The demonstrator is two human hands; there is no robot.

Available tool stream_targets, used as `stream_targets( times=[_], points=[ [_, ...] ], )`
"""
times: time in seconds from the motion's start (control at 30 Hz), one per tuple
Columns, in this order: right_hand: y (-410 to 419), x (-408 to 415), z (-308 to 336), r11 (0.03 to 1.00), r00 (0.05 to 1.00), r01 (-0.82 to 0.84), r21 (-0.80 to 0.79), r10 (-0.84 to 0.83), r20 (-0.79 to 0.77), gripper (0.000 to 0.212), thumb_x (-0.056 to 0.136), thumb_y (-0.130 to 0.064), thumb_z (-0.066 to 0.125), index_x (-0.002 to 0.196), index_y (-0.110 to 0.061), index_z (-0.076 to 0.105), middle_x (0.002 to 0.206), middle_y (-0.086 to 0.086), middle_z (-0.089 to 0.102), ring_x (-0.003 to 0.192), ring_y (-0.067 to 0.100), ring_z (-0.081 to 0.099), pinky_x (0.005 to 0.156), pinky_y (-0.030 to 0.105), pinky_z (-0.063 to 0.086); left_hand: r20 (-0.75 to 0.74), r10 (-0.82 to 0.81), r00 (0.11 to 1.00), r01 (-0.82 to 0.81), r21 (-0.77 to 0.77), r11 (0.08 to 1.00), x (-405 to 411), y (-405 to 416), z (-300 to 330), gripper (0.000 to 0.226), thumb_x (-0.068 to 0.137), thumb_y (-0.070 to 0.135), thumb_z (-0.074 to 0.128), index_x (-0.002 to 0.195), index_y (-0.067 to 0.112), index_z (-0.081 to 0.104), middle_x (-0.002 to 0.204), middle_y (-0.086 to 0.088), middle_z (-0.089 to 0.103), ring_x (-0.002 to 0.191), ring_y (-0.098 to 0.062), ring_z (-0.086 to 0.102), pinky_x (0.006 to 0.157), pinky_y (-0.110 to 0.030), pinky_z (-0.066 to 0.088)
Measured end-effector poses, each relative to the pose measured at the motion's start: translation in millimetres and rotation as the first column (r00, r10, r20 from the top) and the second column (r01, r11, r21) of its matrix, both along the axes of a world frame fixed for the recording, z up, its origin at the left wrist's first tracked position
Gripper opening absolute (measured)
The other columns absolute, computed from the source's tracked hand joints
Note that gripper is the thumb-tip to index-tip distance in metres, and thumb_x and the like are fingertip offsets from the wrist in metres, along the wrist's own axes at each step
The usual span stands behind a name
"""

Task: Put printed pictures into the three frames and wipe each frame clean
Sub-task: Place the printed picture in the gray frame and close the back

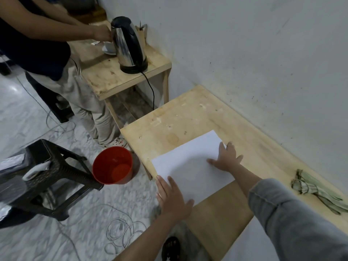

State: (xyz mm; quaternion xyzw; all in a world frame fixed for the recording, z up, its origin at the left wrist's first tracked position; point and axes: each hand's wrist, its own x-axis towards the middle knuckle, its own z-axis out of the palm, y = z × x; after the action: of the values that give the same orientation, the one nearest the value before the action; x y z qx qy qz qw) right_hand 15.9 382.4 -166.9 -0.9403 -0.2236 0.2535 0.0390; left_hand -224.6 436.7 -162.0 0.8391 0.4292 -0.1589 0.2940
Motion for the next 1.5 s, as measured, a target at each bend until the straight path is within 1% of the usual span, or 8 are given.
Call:
stream_targets(
  times=[0.27,0.5,0.6,0.73,0.87,0.97,1.3,1.5],
  points=[
    [-22,-15,2,0.996,0.992,-0.058,0.066,0.050,0.114,0.085,0.083,-0.059,0.055,0.145,-0.014,0.019,0.157,0.015,0.003,0.145,0.026,0.003,0.107,0.065,0.010,0.131,0.055,0.990,-0.064,0.065,0.996,-1,-17,6,0.106,0.083,0.052,0.056,0.149,0.005,-0.012,0.151,-0.022,-0.031,0.143,-0.038,-0.021,0.114,-0.057,0.002],
    [-107,-48,8,0.985,0.991,-0.112,0.128,0.102,0.087,0.084,0.088,-0.049,0.057,0.150,-0.014,0.014,0.158,0.017,0.004,0.145,0.028,0.010,0.107,0.065,0.012,0.141,0.076,0.987,-0.081,0.028,0.996,3,-87,19,0.085,0.085,0.035,0.050,0.151,0.010,0.002,0.155,-0.015,-0.024,0.144,-0.032,-0.019,0.116,-0.053,-0.004],
    [-170,-61,11,0.984,0.985,-0.146,0.104,0.134,0.111,0.080,0.088,-0.053,0.052,0.149,-0.014,0.018,0.156,0.020,0.012,0.142,0.031,0.022,0.105,0.063,0.019,0.138,0.015,0.990,-0.022,0.044,0.999,-6,-135,25,0.078,0.086,0.044,0.052,0.147,0.012,0.015,0.157,-0.017,-0.013,0.145,-0.034,-0.010,0.117,-0.051,0.006],
    [-255,-64,5,0.983,0.984,-0.175,0.051,0.173,0.044,0.082,0.077,-0.062,0.038,0.135,-0.004,0.045,0.134,0.033,0.045,0.116,0.046,0.053,0.082,0.073,0.035,0.094,0.017,0.995,-0.017,0.002,1.000,-27,-191,27,0.095,0.071,0.070,0.038,0.147,0.016,0.018,0.157,-0.016,-0.005,0.146,-0.032,-0.005,0.117,-0.047,0.008],
    [-312,-57,16,0.992,0.985,-0.122,0.019,0.119,0.125,0.079,0.090,-0.055,0.044,0.150,-0.013,0.015,0.155,0.023,0.012,0.140,0.037,0.021,0.107,0.064,0.013,0.012,0.075,0.997,-0.076,0.067,0.995,-33,-224,22,0.090,0.077,0.066,0.056,0.145,0.017,0.023,0.158,-0.013,0.002,0.145,-0.032,0.004,0.116,-0.045,0.013],
    [-336,-50,16,0.999,0.990,-0.045,0.013,0.043,0.137,0.088,0.087,-0.059,0.050,0.150,-0.016,0.007,0.156,0.018,0.008,0.142,0.034,0.016,0.110,0.060,0.009,-0.001,0.091,0.996,-0.090,0.116,0.989,-33,-231,20,0.085,0.077,0.057,0.064,0.143,0.017,0.027,0.157,-0.009,0.003,0.143,-0.032,0.010,0.114,-0.049,0.017],
    [-341,-44,25,0.999,0.995,-0.022,0.044,0.018,0.100,0.096,0.069,-0.058,0.071,0.140,-0.012,0.025,0.134,0.009,0.035,0.122,0.028,0.037,0.098,0.042,0.037,-0.083,0.145,0.986,-0.130,0.166,0.978,-17,-231,21,0.089,0.066,0.053,0.072,0.137,0.013,0.036,0.147,-0.007,0.022,0.134,-0.029,0.029,0.107,-0.040,0.035],
    [-336,-44,28,0.998,0.996,-0.003,0.061,-0.003,0.090,0.082,0.068,-0.051,0.075,0.129,-0.012,0.036,0.127,0.007,0.038,0.118,0.026,0.038,0.086,0.038,0.043,-0.033,0.170,0.985,-0.164,0.138,0.977,-18,-229,16,0.063,0.065,0.045,0.072,0.118,0.019,0.051,0.139,-0.004,0.026,0.127,-0.026,0.031,0.102,-0.038,0.039]
  ],
)
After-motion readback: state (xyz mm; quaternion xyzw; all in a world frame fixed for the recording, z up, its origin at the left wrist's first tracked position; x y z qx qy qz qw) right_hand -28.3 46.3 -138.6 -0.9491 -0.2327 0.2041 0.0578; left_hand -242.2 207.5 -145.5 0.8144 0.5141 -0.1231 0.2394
